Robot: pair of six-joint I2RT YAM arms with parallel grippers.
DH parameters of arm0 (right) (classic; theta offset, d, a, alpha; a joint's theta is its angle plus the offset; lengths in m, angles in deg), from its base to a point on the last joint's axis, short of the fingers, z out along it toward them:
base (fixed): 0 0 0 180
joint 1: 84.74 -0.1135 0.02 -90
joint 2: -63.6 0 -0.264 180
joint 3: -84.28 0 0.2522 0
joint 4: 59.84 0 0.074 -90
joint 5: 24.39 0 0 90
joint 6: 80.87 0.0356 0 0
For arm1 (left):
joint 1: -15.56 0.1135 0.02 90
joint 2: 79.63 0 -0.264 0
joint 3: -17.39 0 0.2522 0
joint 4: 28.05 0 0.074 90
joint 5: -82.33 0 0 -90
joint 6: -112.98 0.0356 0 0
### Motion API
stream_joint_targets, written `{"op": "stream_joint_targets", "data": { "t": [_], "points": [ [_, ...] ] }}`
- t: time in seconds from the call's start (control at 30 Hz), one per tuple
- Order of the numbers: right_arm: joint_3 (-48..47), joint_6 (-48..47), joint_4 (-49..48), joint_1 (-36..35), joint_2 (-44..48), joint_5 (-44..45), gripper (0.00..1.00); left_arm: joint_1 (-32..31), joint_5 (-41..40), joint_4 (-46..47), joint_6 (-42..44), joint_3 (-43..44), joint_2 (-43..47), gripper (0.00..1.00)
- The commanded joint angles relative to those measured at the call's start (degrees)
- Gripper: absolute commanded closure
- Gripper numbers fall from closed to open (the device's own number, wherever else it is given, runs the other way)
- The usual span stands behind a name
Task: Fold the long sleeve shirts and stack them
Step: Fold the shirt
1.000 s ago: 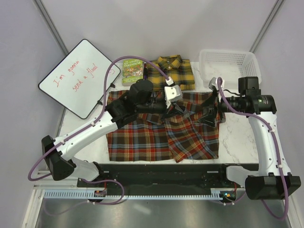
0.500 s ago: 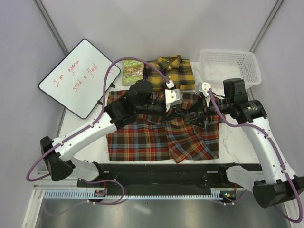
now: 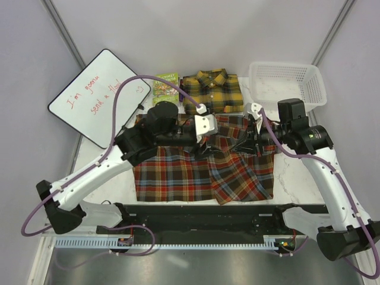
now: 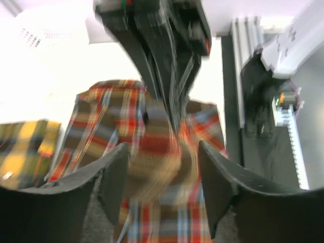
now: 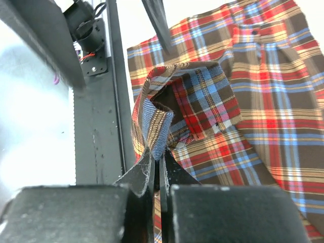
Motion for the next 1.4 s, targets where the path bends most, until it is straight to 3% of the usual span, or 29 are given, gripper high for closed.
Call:
{"op": "stream_joint_targets", "data": {
  "t": [0.0, 0.07, 0.2, 0.27, 0.47, 0.7, 1.07, 1.27, 1.37],
  "points": [
    [-3.7, 1.5, 0.4, -0.1, 4.0, 1.7, 1.0, 1.2, -4.1, -21.5, 14.3, -0.4, 10.1, 0.34],
    [-3.0, 0.5, 2.0, -0.1, 6.1, 4.2, 1.0, 2.4, -5.5, -30.7, 17.8, -6.1, 15.7, 0.35],
    [-2.0, -2.3, 4.7, -0.1, 8.4, 7.7, 1.0, 3.0, -15.6, -41.7, 25.6, -25.7, 28.9, 0.37],
    [-2.1, -2.5, 5.1, -0.1, 9.0, 8.5, 1.0, 3.2, -17.9, -47.1, 27.3, -31.2, 33.8, 0.42],
    [-6.5, 0.5, 3.4, -0.2, 9.0, 11.2, 1.0, 3.2, -25.1, -47.2, 31.6, -47.6, 39.3, 0.49],
    [-12.7, 1.7, 2.9, -0.1, 7.5, 12.7, 1.0, 3.2, -26.9, -37.4, 35.2, -53.9, 35.1, 0.59],
    [-15.2, 3.1, 2.8, -0.1, 6.8, 13.4, 1.0, 5.7, -29.4, -27.3, 41.3, -60.5, 31.9, 0.62],
    [-16.2, 3.5, 2.8, -0.1, 6.7, 13.4, 1.0, 7.1, -26.3, -29.2, 42.7, -58.2, 32.2, 0.77],
    [-16.9, 3.8, 2.6, -0.1, 6.5, 13.4, 1.0, 7.2, -24.5, -31.2, 42.8, -55.1, 32.1, 0.9]
  ]
}}
